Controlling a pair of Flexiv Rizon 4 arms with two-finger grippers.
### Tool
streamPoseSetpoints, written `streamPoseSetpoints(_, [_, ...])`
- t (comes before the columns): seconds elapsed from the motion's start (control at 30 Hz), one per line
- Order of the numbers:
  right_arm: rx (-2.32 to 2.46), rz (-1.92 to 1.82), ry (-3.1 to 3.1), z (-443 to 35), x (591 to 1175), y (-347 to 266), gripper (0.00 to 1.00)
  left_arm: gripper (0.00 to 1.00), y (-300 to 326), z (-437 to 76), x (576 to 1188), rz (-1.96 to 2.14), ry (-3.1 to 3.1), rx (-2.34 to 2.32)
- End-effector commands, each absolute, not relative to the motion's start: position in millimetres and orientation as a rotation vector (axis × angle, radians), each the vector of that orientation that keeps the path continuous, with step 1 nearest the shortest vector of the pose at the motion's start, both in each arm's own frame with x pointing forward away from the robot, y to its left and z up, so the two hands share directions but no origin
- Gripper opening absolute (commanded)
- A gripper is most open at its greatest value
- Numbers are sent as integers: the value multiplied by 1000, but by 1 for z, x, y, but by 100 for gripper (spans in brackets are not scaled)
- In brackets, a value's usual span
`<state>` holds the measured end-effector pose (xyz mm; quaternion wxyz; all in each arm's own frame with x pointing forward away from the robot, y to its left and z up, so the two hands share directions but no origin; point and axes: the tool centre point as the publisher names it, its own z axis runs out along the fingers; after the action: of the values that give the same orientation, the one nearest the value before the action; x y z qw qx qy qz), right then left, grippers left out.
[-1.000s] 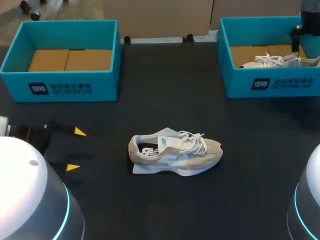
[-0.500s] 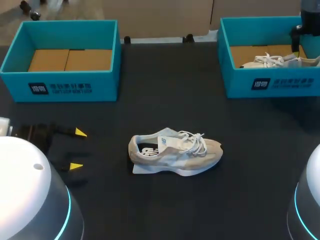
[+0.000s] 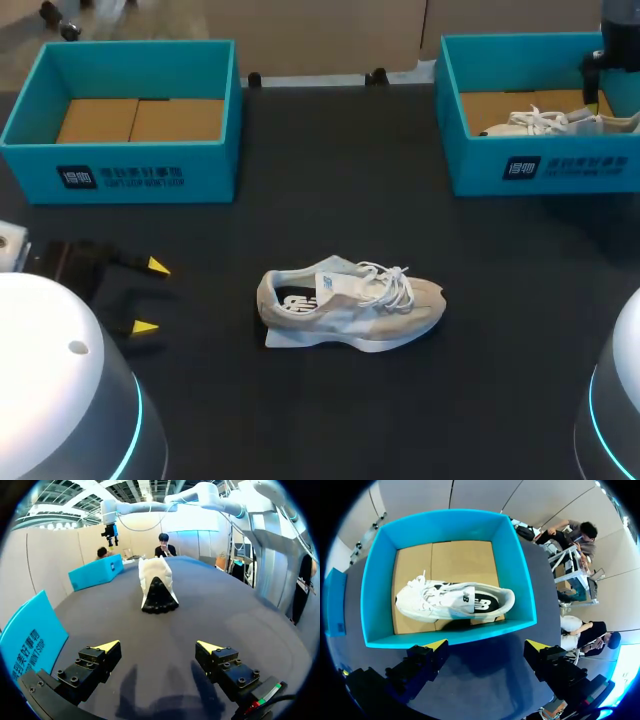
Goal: Take the shoe out of the shoebox, open the shoe tongue, remove and reinsert the insole, then place the shoe into the shoebox
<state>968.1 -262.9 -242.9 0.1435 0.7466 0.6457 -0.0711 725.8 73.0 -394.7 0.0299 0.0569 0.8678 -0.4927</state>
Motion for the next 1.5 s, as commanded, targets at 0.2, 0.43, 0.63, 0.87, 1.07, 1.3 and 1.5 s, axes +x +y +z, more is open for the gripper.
streamPoseSetpoints(0.2, [2152, -203, 1860, -243, 967, -263, 100, 100, 71, -393, 722, -1505, 2675, 167])
streamPoseSetpoints(0.43, [2152, -203, 1860, -243, 967, -263, 100, 100, 69, -391, 718, -1520, 2651, 170])
streamPoseSetpoints(0.63, [2152, -203, 1860, -243, 967, -263, 100, 100, 53, -387, 705, -1633, 2601, 83])
streamPoseSetpoints(0.87, [2152, -203, 1860, -243, 967, -263, 100, 100, 31, -390, 703, -1765, 2561, 44])
streamPoseSetpoints(1.07, [2152, -203, 1860, -243, 967, -263, 100, 100, 9, -390, 704, -1784, 2563, 58])
streamPoseSetpoints(1.3, [2152, -203, 1860, -243, 967, -263, 100, 100, -16, -391, 705, -1816, 2566, 74])
streamPoseSetpoints(1.5, [2152, -203, 1860, -243, 967, -263, 100, 100, -35, -395, 705, -1826, 2549, 46])
